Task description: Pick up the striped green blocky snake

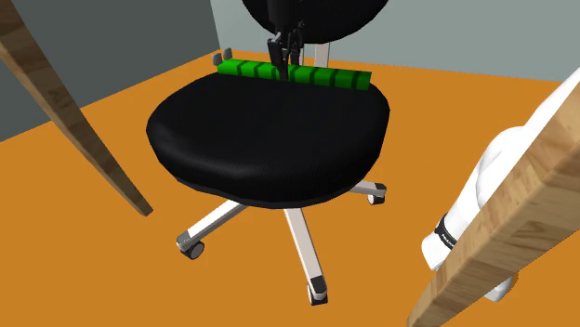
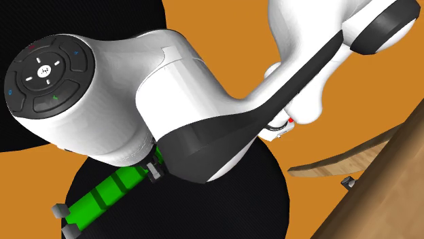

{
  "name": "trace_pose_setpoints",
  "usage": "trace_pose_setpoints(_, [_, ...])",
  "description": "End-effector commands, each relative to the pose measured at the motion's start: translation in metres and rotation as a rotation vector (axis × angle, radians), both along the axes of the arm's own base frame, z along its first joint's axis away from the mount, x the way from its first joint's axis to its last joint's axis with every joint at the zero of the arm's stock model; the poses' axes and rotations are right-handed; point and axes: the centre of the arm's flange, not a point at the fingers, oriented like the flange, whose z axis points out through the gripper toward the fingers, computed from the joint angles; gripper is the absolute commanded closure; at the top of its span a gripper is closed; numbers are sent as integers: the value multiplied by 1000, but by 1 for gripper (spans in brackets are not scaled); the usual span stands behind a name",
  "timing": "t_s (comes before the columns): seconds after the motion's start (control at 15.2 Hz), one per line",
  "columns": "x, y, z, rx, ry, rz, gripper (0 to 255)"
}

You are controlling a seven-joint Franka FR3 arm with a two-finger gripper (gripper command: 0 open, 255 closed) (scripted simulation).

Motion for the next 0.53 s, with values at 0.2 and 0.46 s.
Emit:
trace_pose_setpoints(0.2, [0,0,-1,0,2,-1,255])
trace_pose_setpoints(0.46, [-1,0,14,0,2,-1,255])
